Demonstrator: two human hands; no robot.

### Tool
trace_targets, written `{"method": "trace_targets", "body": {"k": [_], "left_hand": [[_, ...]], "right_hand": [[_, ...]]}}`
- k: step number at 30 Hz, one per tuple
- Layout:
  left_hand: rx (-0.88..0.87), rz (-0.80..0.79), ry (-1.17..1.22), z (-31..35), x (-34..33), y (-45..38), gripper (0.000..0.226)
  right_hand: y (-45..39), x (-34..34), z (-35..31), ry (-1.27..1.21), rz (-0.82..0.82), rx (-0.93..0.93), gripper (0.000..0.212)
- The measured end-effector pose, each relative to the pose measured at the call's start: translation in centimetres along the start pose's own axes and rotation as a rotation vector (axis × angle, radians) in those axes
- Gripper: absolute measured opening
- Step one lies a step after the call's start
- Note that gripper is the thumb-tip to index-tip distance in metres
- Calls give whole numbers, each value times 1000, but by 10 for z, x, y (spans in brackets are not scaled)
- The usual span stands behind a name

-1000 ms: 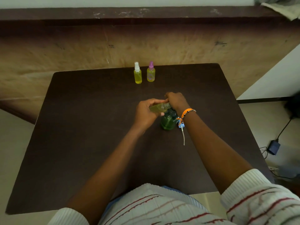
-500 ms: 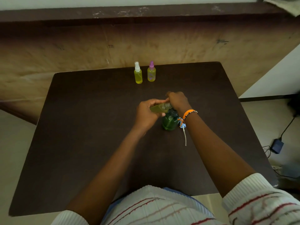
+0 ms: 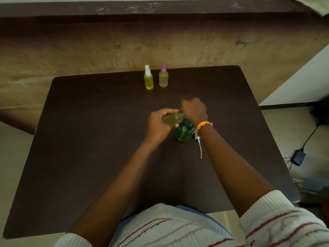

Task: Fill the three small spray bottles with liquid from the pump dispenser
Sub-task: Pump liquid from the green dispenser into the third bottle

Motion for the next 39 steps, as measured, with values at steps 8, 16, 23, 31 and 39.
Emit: {"method": "trace_targets", "body": {"k": [8,16,23,31,39], "left_hand": [[-8,-18,4,6,1,2,54],[-16,-17,7,6,2,2,53],[-20,-12,16,1,0,3,54],[-43,-22,6,6,2,4,55],[-44,-26,20,8,2,3,53]], "right_hand": [[0,-1,-2,78,-68,-6,59],[2,-3,-5,62,-87,-24,74],[2,-3,0,-44,-37,-32,71],[3,-3,-3,1,-56,-8,70],[3,-6,-5,69,-138,-43,73]]}}
Point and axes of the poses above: each hand's wrist, its own y-axis away from the middle knuckle, its own x-axis out of the back of the hand, z = x × y, the point moved 7 cm from there along -y, towards the middle knuckle, and after that the axes turned 2 degrees about z, right-handed, at the moved point
